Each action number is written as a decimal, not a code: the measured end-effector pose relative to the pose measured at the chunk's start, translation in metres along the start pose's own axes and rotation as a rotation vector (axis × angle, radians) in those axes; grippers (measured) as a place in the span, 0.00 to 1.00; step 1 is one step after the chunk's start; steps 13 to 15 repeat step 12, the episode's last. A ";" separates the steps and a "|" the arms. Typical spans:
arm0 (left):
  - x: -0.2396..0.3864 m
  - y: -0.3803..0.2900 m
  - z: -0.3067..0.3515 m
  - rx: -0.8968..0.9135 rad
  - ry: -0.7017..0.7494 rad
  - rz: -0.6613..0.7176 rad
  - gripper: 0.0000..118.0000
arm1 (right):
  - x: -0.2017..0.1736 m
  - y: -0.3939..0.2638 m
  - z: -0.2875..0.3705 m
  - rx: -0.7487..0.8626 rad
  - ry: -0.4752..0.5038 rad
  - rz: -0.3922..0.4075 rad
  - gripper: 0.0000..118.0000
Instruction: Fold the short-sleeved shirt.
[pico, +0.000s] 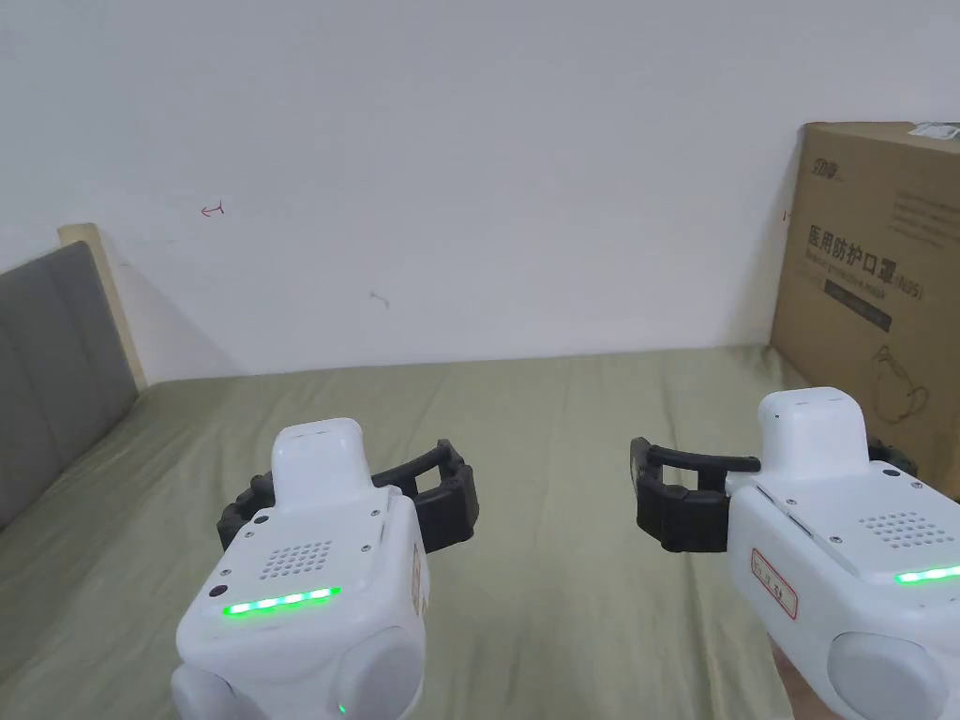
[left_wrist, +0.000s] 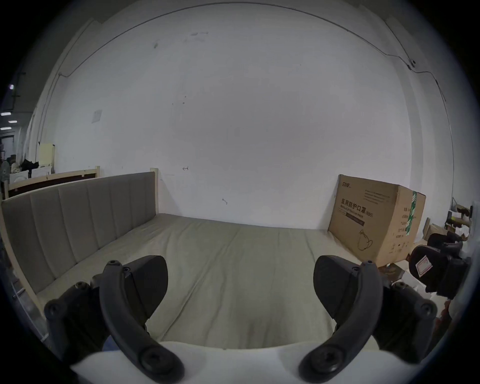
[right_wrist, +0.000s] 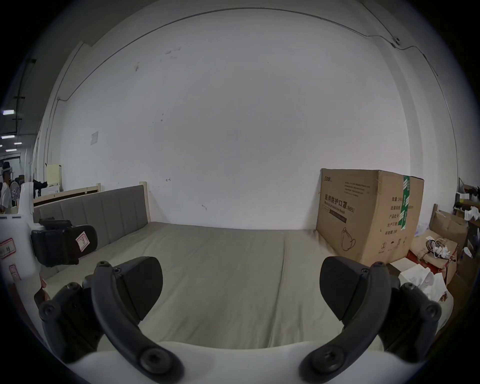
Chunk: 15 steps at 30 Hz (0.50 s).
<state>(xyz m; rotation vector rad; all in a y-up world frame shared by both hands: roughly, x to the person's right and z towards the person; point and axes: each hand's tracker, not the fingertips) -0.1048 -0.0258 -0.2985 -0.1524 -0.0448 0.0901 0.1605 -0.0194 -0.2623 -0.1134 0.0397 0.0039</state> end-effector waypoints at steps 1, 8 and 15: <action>0.000 -0.001 -0.001 -0.007 0.003 0.007 0.96 | 0.000 0.000 0.000 0.000 -0.001 -0.003 1.00; -0.004 -0.004 -0.001 -0.019 -0.016 0.032 0.96 | 0.000 -0.003 0.000 -0.002 -0.004 -0.006 1.00; 0.000 -0.004 -0.004 -0.028 0.005 0.014 0.96 | 0.001 -0.006 -0.001 -0.004 -0.007 -0.015 1.00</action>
